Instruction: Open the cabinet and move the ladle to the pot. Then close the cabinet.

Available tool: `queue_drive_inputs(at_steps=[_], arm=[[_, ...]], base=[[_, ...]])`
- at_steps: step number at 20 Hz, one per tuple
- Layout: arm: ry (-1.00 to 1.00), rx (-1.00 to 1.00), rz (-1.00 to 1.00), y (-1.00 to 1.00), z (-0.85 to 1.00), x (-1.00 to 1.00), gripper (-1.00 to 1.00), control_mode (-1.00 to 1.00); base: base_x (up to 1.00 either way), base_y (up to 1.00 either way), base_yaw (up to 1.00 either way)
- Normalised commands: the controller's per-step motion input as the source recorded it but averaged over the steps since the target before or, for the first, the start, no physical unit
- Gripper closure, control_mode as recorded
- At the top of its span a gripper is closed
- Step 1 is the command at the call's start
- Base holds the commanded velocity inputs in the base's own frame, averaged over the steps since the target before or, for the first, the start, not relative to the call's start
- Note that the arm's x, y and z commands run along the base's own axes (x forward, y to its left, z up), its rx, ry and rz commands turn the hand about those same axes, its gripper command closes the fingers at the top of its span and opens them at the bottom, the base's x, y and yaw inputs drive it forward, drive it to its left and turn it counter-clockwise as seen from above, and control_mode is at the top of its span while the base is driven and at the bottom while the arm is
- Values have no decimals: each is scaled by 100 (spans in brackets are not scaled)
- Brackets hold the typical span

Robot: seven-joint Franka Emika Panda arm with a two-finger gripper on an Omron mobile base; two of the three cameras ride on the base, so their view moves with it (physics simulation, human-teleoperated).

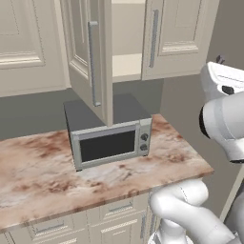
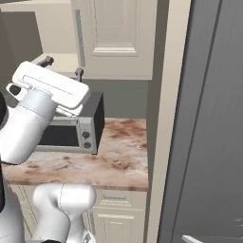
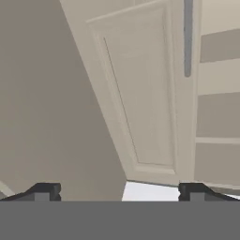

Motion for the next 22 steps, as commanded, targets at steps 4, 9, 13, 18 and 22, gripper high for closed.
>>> queue_drive_inputs(at_steps=[4,9,13,18,22], arm=[[-2,7,0,9,19,-61,-100,-100],[2,3,1,62,-31,-36,-100,-100],[3,0,3,81,-22,-28,-100,-100],[-11,0,0,56,2,-62,-100,-100],[-9,9,1,84,-3,-40,-100,-100]], base=[[0,0,0],[0,0,0],[0,0,0],[0,0,0],[0,0,0]])
